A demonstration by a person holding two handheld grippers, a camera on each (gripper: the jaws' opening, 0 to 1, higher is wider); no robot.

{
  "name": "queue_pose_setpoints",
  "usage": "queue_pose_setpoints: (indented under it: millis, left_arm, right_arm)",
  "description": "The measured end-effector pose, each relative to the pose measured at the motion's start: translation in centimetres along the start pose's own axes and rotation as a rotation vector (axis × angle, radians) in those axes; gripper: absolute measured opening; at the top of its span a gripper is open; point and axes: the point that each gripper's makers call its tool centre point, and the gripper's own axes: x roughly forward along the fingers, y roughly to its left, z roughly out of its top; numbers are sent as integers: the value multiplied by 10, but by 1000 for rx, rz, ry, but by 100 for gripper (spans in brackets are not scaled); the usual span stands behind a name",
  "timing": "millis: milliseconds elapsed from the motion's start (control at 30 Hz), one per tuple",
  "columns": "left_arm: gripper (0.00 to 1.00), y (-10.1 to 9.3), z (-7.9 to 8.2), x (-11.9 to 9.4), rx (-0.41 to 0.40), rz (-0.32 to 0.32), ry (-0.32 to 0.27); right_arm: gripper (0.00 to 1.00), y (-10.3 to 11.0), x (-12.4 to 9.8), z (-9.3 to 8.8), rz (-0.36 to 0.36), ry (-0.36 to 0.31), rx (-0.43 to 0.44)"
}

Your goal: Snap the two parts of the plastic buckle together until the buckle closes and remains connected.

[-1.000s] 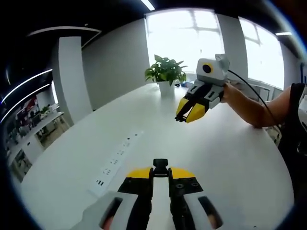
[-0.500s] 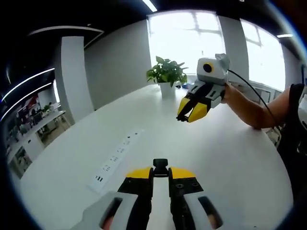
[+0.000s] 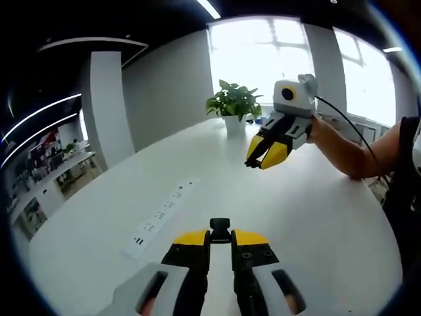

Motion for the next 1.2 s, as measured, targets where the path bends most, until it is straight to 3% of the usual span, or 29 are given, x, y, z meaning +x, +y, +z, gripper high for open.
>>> queue_pose_setpoints:
  millis: [1200]
  left_arm:
    - [10,-20,-17,4,10,-12,11]
  right_arm:
    - [11,10,2,-12,-1,33,6]
